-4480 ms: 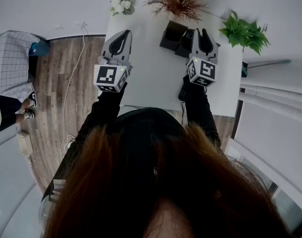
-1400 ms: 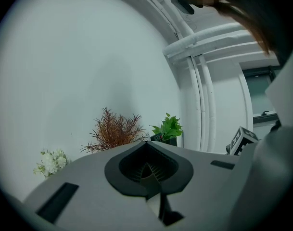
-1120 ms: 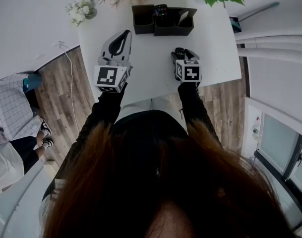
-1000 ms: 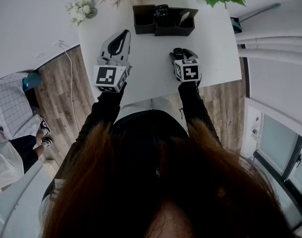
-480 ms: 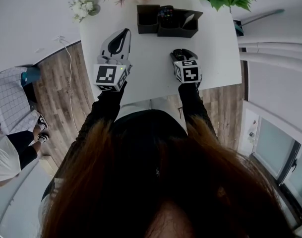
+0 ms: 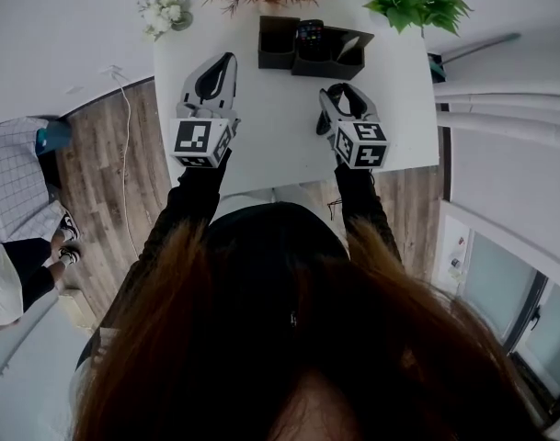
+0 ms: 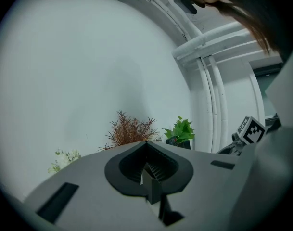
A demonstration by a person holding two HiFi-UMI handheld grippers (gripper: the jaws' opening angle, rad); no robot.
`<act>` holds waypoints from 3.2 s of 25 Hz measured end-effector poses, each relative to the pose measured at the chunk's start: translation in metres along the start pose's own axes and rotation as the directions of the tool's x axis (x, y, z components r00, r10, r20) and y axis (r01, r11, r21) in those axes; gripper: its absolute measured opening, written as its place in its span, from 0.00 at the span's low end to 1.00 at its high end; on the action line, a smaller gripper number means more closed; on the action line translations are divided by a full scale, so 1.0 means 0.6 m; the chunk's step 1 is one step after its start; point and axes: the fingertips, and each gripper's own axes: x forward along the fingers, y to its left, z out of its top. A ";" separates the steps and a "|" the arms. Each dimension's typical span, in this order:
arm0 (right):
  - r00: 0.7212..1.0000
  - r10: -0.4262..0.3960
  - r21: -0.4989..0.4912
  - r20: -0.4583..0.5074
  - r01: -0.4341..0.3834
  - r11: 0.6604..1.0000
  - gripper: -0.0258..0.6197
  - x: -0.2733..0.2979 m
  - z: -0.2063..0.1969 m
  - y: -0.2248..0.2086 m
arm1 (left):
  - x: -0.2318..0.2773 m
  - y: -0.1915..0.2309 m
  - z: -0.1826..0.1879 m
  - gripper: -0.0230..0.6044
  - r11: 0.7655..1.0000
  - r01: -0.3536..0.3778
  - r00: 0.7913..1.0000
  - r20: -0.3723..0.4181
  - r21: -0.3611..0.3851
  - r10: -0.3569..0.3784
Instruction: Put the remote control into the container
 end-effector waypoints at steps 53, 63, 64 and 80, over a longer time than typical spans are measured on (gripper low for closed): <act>0.928 0.230 -0.260 0.294 -0.154 0.953 0.38 0.130 0.319 0.157 | -0.132 0.188 0.053 0.05 0.937 -0.350 0.935 0.069 0.020 0.348; 0.930 0.149 -0.406 0.336 0.000 0.914 0.38 0.133 0.302 0.157 | -0.117 0.191 0.037 0.05 0.940 -0.341 0.939 0.049 0.006 0.341; 0.932 0.142 -0.414 0.333 0.009 0.910 0.38 0.135 0.293 0.158 | -0.116 0.190 0.035 0.05 0.941 -0.339 0.940 0.046 0.005 0.339; 0.965 0.140 -0.588 0.223 0.018 0.808 0.38 0.157 0.231 0.188 | -0.112 0.192 0.023 0.05 0.942 -0.335 0.942 0.031 -0.001 0.335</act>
